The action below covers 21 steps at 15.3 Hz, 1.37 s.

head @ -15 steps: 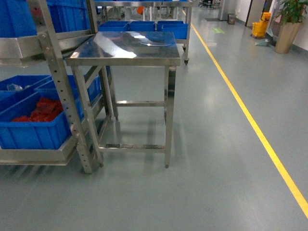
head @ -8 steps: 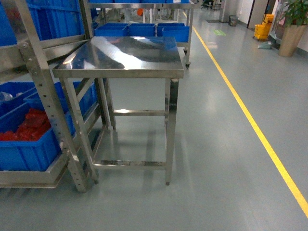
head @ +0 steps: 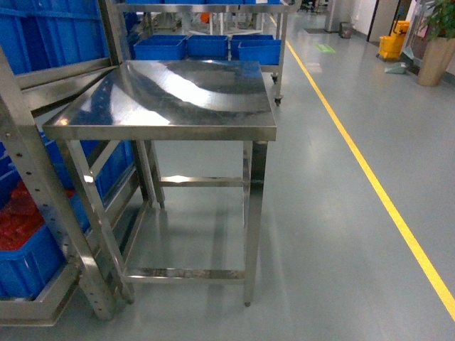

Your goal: Sort blue parts and orange caps into right shelf containers

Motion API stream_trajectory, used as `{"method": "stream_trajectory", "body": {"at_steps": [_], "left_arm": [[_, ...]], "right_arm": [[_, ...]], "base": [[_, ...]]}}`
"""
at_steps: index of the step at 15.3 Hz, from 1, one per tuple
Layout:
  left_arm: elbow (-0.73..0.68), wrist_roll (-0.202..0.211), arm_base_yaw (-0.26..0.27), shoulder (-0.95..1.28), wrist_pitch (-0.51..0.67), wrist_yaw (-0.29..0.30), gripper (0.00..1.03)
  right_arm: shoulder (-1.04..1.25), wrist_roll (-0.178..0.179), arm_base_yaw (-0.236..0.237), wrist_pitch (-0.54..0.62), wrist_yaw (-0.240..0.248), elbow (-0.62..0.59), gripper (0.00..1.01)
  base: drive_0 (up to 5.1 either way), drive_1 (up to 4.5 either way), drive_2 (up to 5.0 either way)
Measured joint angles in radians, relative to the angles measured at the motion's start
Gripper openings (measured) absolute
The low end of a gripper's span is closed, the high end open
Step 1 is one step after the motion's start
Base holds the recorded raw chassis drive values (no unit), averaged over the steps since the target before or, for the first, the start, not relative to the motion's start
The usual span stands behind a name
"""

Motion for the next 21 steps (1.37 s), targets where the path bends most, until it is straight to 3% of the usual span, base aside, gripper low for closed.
{"method": "stream_trajectory", "body": {"at_steps": [19, 21], "left_arm": [[0.0, 0.0, 0.0, 0.0, -0.002, 0.0, 0.41], [0.0, 0.0, 0.0, 0.0, 0.0, 0.0, 0.41]], "right_arm": [[0.0, 0.0, 0.0, -0.001, 0.003, 0.0, 0.43], [0.0, 0.0, 0.0, 0.002, 0.001, 0.0, 0.43]], "base": [[0.0, 0.0, 0.0], [-5.0, 2.43, 2.4]]}}
